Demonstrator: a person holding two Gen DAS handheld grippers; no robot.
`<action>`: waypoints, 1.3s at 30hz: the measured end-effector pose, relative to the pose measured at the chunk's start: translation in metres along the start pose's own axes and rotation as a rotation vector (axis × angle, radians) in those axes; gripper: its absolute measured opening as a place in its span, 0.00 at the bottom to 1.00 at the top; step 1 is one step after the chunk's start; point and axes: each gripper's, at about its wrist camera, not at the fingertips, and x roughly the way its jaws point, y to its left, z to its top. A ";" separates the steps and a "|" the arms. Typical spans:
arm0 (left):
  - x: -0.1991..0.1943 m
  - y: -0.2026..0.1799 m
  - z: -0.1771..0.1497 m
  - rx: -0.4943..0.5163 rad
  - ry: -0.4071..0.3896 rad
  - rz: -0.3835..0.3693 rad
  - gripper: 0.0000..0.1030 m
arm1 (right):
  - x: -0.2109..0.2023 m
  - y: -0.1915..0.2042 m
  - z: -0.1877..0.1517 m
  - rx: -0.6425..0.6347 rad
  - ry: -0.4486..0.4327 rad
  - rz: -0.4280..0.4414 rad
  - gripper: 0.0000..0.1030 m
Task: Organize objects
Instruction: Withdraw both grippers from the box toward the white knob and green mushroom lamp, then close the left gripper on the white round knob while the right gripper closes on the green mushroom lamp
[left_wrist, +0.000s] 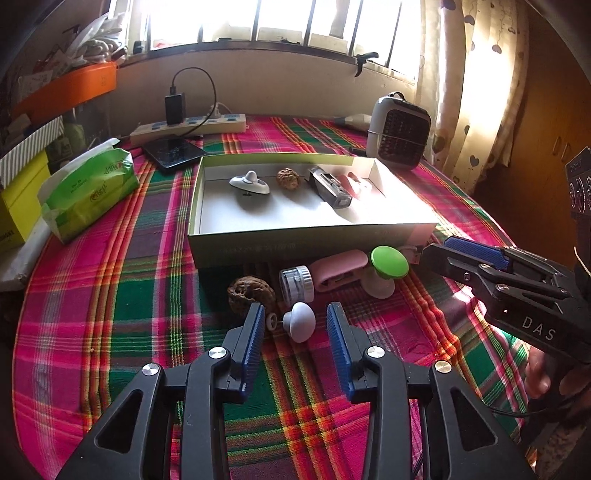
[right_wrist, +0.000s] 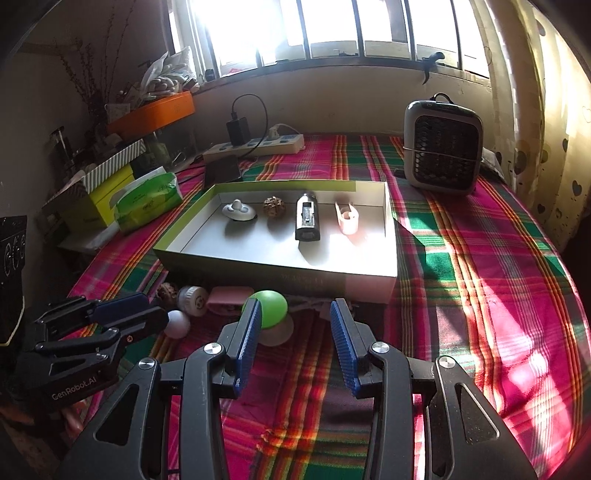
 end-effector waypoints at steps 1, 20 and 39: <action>0.002 -0.001 -0.002 0.003 0.007 0.000 0.33 | 0.000 0.000 -0.001 0.000 0.002 0.003 0.39; 0.024 -0.001 -0.006 -0.021 0.044 0.018 0.34 | 0.017 0.003 -0.016 -0.006 0.077 0.039 0.46; 0.027 0.001 -0.002 -0.058 0.043 0.017 0.33 | 0.042 0.015 -0.004 -0.029 0.115 0.066 0.46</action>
